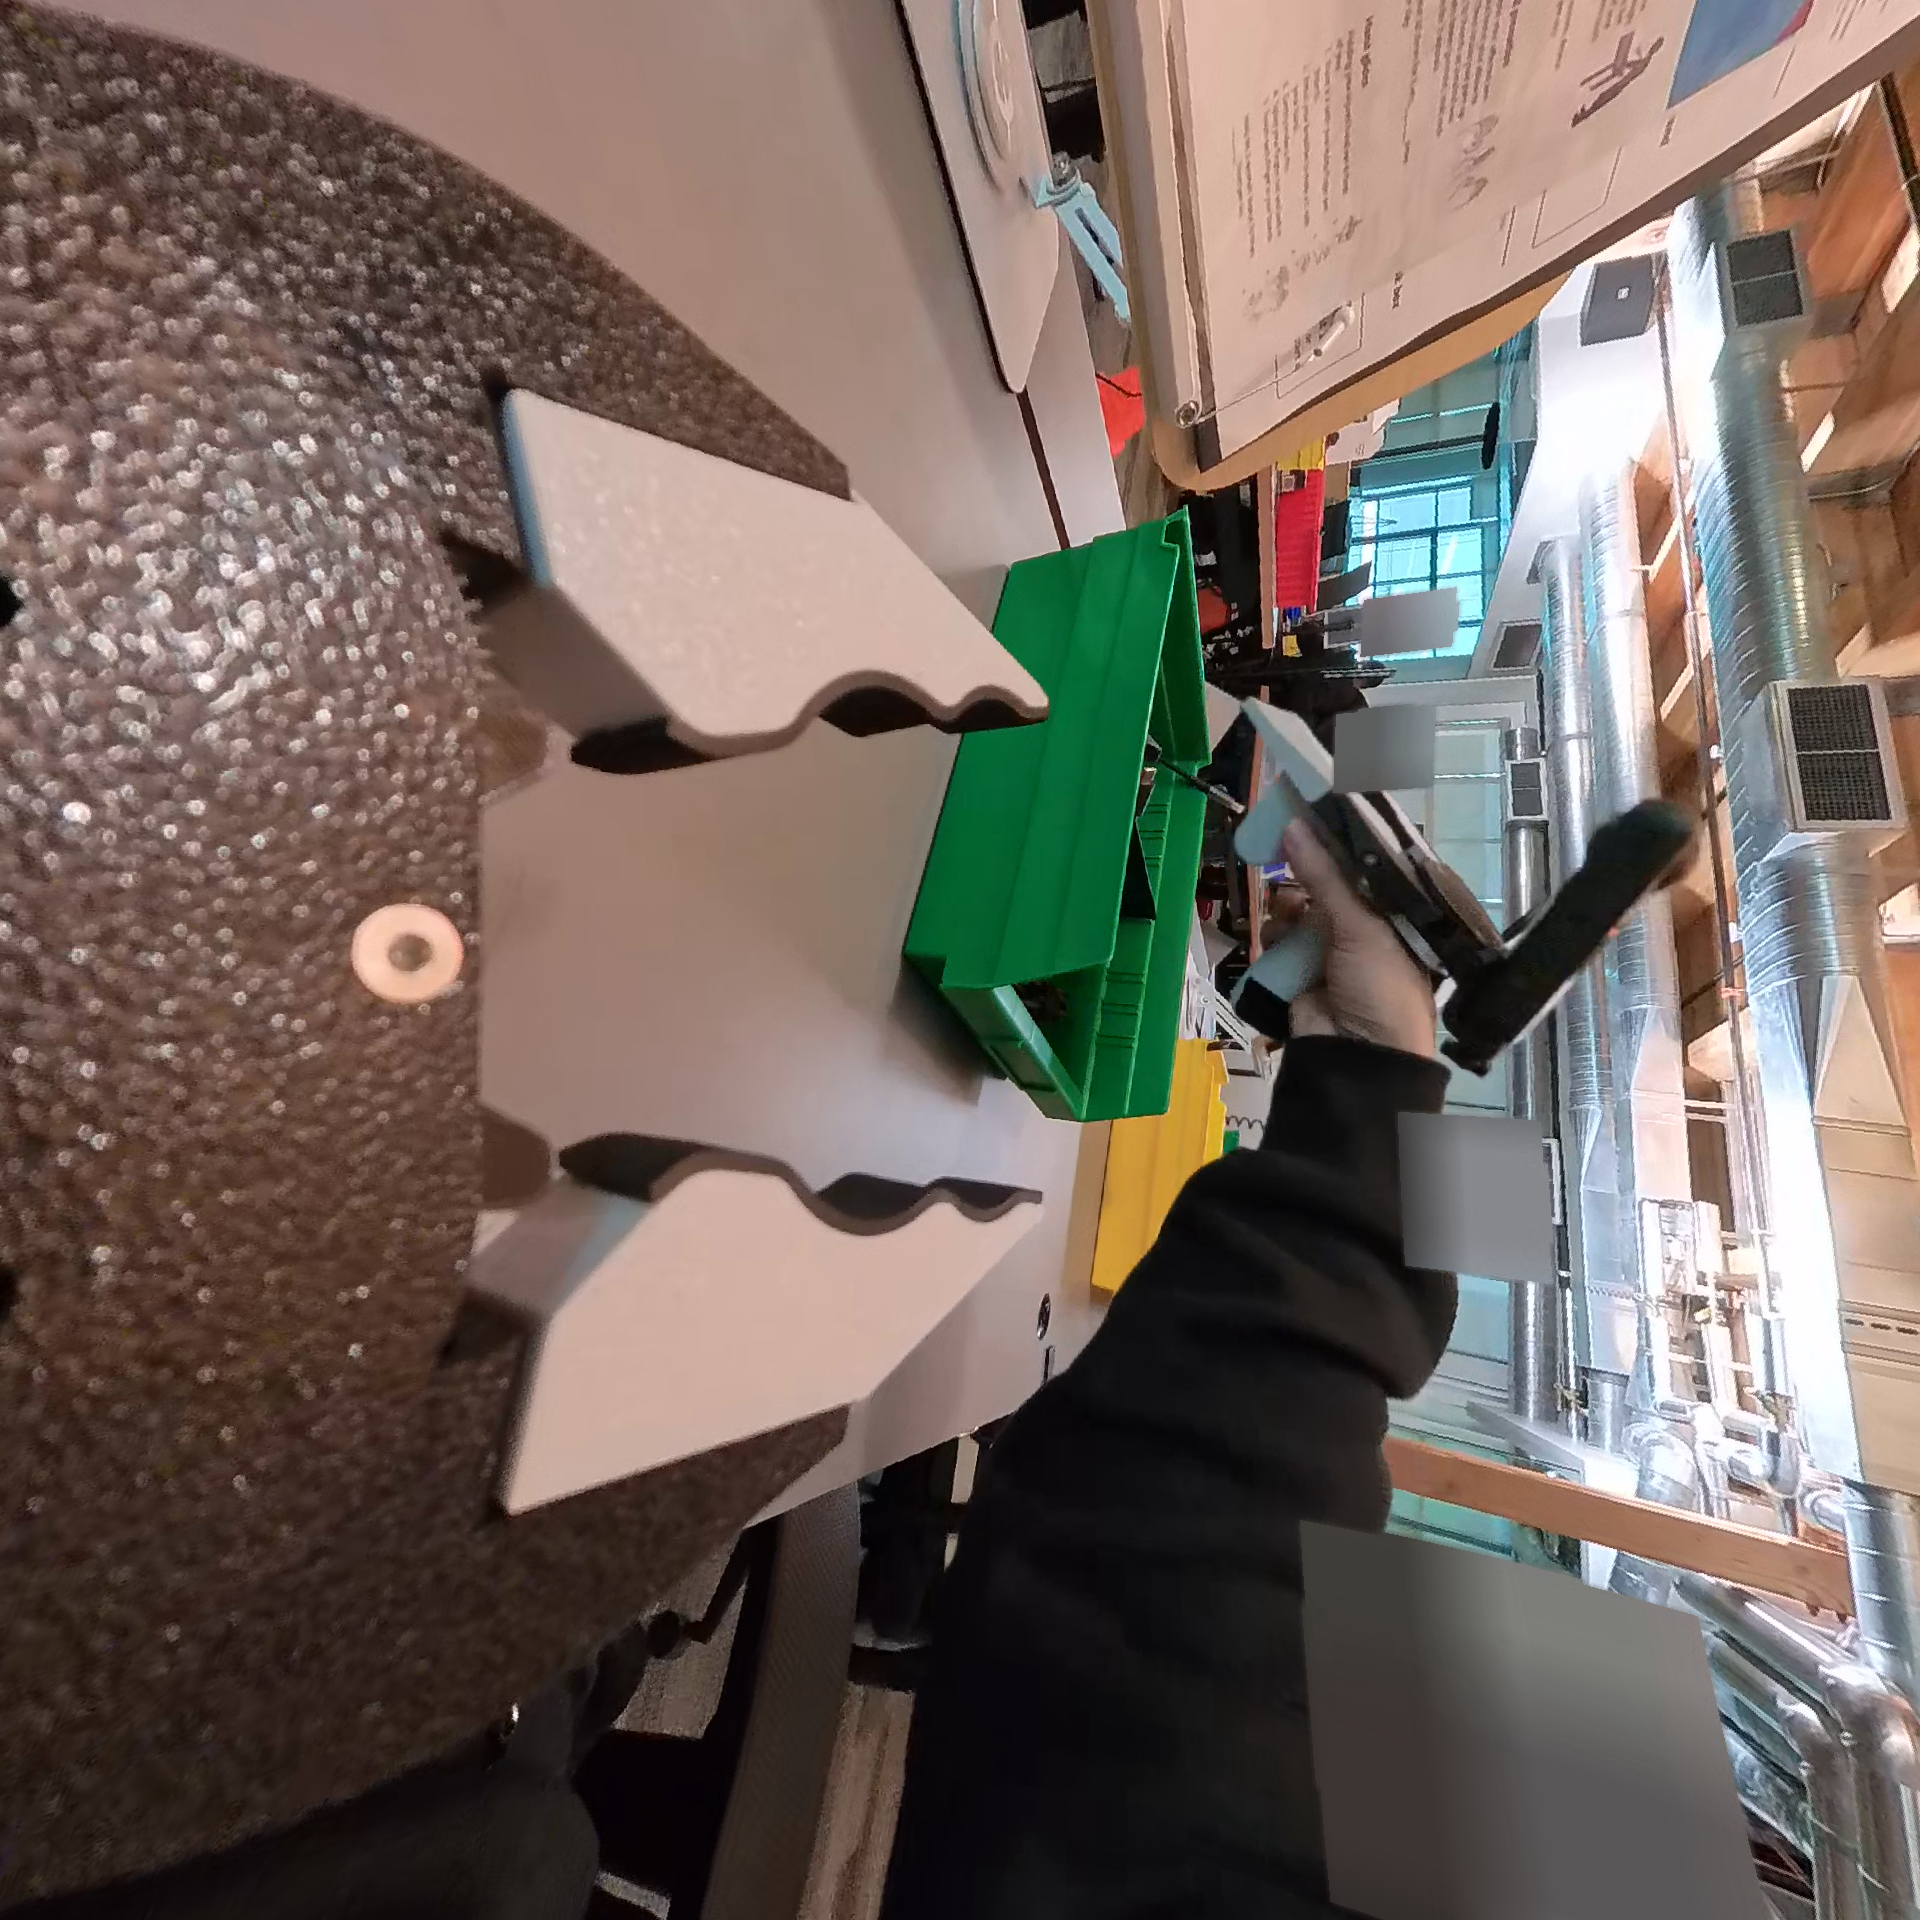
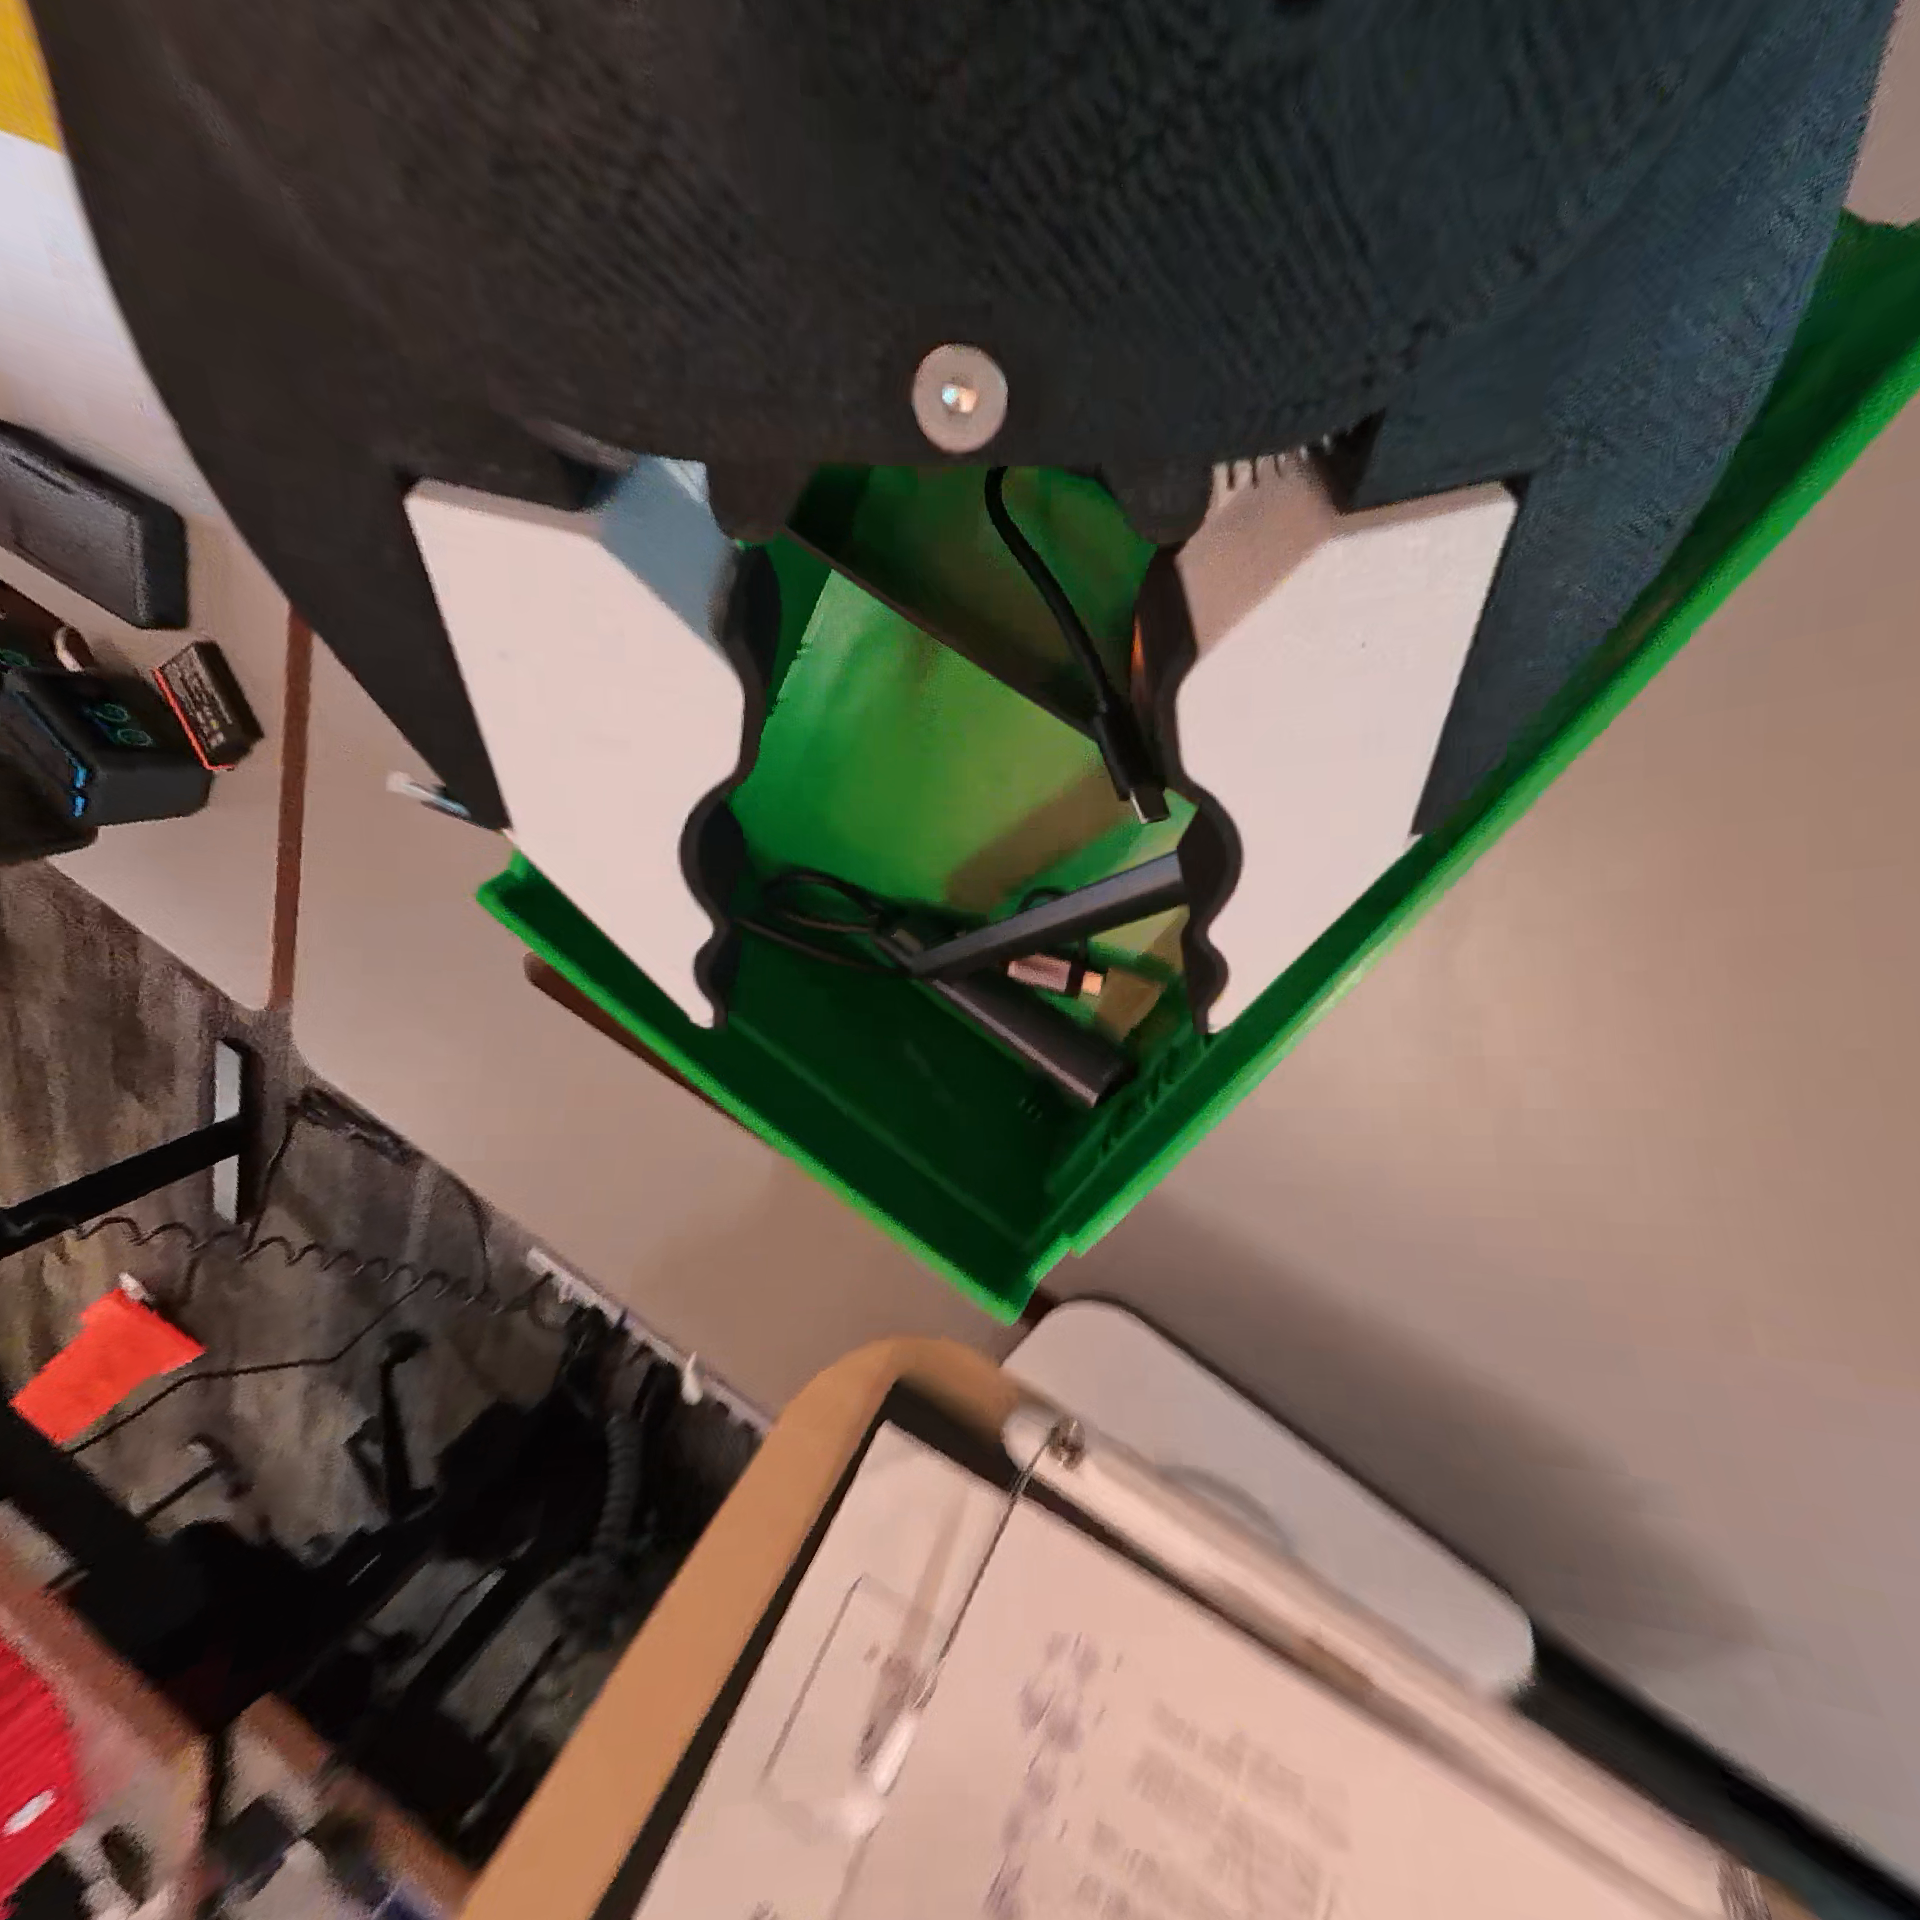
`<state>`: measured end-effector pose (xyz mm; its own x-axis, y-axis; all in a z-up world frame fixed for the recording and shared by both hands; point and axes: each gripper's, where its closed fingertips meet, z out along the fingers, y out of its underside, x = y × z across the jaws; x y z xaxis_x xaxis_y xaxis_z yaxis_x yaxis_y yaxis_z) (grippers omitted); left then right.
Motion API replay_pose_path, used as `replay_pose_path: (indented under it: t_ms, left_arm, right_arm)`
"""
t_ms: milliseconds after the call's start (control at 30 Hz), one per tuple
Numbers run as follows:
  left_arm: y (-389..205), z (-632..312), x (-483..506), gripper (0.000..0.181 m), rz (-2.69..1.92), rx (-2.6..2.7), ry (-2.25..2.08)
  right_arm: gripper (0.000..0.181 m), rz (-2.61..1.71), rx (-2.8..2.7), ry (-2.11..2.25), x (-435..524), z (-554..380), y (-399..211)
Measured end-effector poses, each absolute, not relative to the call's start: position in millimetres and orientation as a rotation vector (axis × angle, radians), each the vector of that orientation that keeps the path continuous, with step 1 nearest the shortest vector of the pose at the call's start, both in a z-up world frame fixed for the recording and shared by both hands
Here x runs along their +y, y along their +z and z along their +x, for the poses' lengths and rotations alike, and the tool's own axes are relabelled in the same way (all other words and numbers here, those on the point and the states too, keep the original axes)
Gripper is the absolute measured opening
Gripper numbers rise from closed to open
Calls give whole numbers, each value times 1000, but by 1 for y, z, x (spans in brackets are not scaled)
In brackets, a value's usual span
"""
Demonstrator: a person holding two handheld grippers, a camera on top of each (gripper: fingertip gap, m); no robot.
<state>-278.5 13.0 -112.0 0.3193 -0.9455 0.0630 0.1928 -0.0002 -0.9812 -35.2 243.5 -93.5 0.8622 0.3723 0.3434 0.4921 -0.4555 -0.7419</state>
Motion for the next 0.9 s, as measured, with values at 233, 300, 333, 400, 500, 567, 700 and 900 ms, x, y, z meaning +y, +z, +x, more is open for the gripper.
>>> replay_pose_path:
  t_ms: [233, 300, 333, 400, 500, 567, 700, 900]
  left_arm:
    - [-114, -276, 12, 84, -1236, 834, -1050]
    - [-115, -275, 11, 84, -1243, 842, -1047]
    - [-116, -274, 11, 84, -1250, 847, -1041]
    - [-119, -272, 11, 84, -1276, 863, -1029]
    - [-126, -267, 12, 82, -1327, 890, -985]
    - [-130, -263, 12, 82, -1364, 907, -944]
    - [-142, -243, 18, 79, -1542, 842, -875]
    - [-152, -162, 34, 87, -1708, 832, -708]
  right_arm:
    - [81, -1998, -541, -146, 213, -20, -78]
    - [78, -1965, -543, -144, 200, -19, -80]
    - [78, -1952, -538, -141, 193, -17, -82]
    - [77, -1925, -497, -146, 177, -9, -83]
    - [72, -1883, -379, -180, 149, 22, -82]
    - [71, -1846, -295, -181, 130, 43, -81]
    - [72, -1801, -280, -219, 95, 73, -87]
    - [75, -1771, -225, -180, 73, 97, -87]
